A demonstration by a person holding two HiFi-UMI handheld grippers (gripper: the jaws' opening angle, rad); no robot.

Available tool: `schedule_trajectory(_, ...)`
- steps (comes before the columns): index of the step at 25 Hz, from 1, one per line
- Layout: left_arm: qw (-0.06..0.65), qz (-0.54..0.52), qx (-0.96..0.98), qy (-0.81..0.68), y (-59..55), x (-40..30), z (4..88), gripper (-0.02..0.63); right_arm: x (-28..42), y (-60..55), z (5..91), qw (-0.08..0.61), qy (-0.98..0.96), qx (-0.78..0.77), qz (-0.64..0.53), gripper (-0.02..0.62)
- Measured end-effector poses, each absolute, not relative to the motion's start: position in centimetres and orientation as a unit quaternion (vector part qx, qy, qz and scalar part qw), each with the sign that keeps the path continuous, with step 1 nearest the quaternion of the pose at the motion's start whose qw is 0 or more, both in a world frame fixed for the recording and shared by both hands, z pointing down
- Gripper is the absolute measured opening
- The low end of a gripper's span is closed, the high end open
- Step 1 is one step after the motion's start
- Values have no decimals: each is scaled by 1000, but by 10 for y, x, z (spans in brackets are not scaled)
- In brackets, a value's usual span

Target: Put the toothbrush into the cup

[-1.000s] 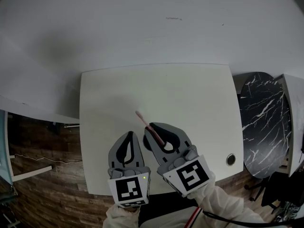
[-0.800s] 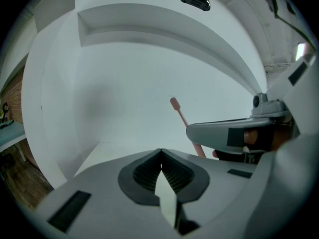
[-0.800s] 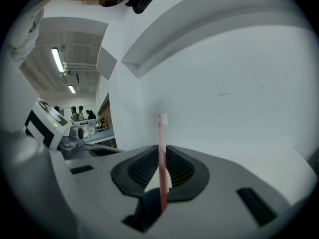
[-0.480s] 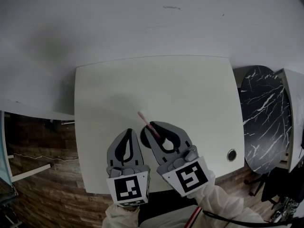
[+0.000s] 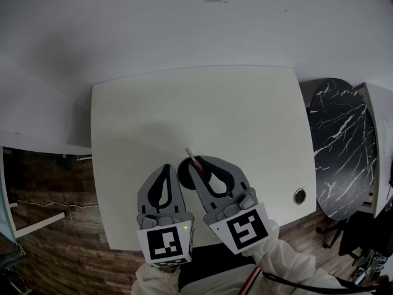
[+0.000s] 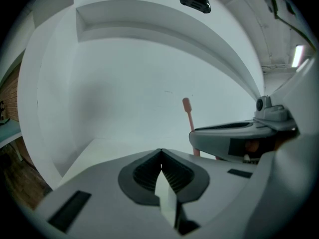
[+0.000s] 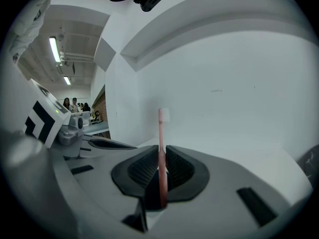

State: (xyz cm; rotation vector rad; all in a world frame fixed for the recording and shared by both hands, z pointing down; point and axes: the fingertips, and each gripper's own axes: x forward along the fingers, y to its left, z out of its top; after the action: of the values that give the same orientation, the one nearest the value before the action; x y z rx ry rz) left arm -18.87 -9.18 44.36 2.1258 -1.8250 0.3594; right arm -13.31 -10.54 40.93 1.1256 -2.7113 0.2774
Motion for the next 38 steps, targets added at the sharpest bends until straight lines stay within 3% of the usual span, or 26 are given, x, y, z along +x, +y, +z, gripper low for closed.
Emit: schedule_trajectory(38, 168, 115, 749, -631, -86, -171, 450, 9, -120, -97, 456, 199, -895, 386, 100, 49)
